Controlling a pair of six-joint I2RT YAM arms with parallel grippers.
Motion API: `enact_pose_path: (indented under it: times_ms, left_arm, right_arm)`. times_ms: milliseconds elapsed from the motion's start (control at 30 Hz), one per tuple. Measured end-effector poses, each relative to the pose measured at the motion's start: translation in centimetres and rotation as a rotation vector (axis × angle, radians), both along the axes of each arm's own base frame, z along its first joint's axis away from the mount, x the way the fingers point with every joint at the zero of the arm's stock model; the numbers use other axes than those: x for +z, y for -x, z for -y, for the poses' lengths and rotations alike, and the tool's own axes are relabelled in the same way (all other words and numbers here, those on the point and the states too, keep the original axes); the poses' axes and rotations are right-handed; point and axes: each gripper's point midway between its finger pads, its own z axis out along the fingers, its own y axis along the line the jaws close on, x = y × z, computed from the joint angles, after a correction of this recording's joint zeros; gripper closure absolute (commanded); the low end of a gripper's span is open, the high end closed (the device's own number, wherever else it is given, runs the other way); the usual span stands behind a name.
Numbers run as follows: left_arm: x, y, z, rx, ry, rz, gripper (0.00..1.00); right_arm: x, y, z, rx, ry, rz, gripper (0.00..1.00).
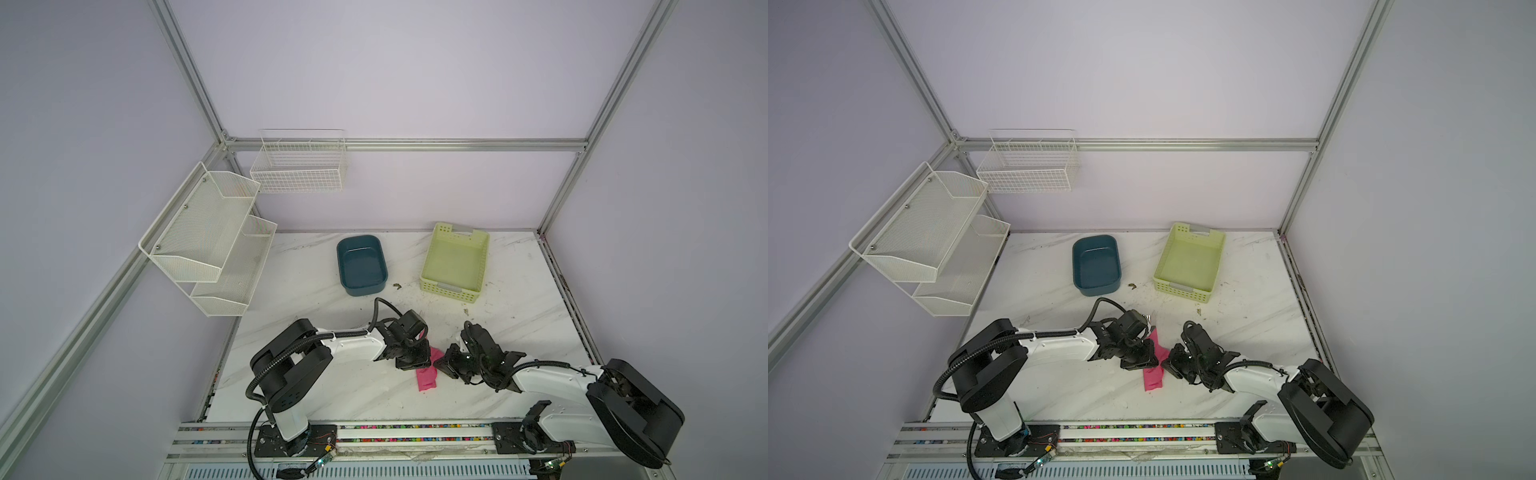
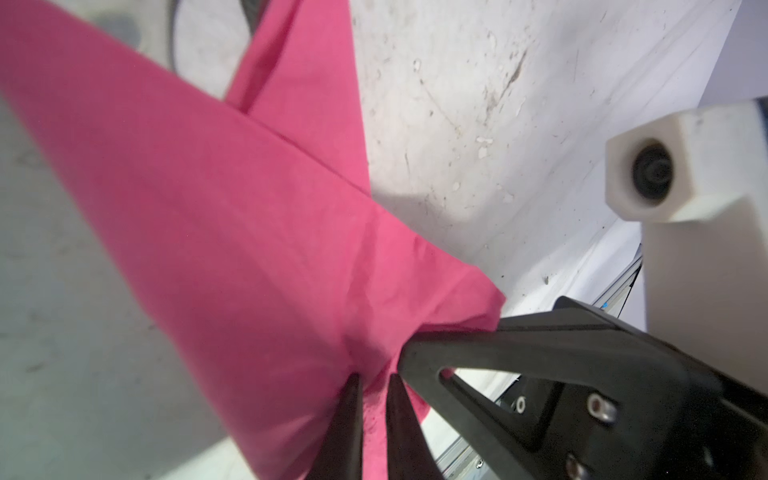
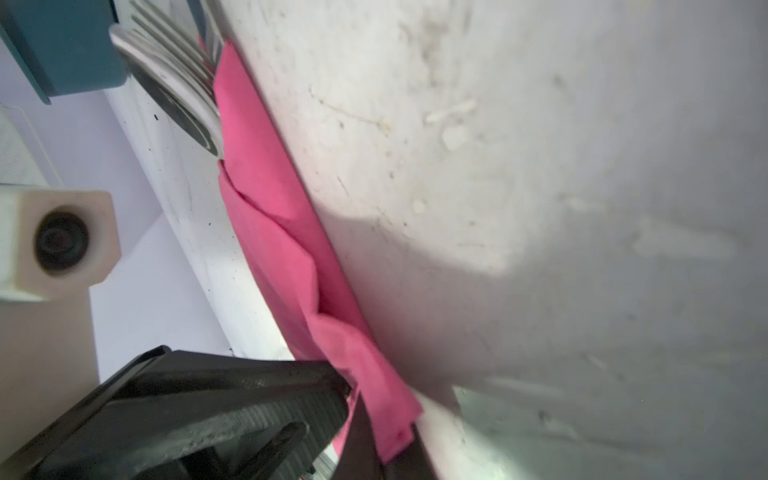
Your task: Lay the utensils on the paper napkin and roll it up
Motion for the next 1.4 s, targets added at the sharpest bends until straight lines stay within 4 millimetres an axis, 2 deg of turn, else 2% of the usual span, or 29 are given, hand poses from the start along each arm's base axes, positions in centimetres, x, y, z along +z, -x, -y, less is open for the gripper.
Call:
enact_pose_path:
  times_ms: [167,367,533,633,833,1000,1133,1267,1400]
  left_arm:
    - [0.0,0.0,0.1,-0.001,0.009,0.005,0.86]
    - [0.0,0.0,0.1,-0.001,0.01,0.004,0.86]
    - [0.0,0.0,0.1,-0.001,0.01,0.005,0.86]
    - [0.0,0.0,0.1,-0.001,0.01,0.004,0.86]
    - [0.0,0.0,0.1,-0.001,0.01,0.005,0.86]
    - [0.0,0.0,0.1,-0.001,0.009,0.004,0.86]
    - [-0.1,0.0,0.1,-0.001,0.013,0.007,0.86]
    - [0.0,0.0,0.1,-0.001,0.014,0.008,0.86]
    - [0.0,0.0,0.1,-0.001,0.014,0.008,0.86]
  right_arm:
    - [0.3,-0.2,0.6,0.042,0.102,0.019,0.86]
    - [0.1,-0.7,3.0,0.028,0.263,0.037,0.76]
    - [1.8,-1.1,4.0,0.016,0.312,0.073,0.75]
    - [3.3,-1.7,3.5,0.027,0.3,0.104,0.76]
    - [4.9,-1.9,0.4,0.11,0.166,0.128,0.91]
    - [3.9,-2.2,-2.1,0.161,0.069,0.095,0.96]
    - [2.7,-2.7,-2.4,0.163,0.053,0.075,0.97]
    - [1.3,-3.6,-1.3,0.134,0.058,0.058,0.98]
    - [-0.3,-3.4,0.9,0.099,0.075,0.018,0.98]
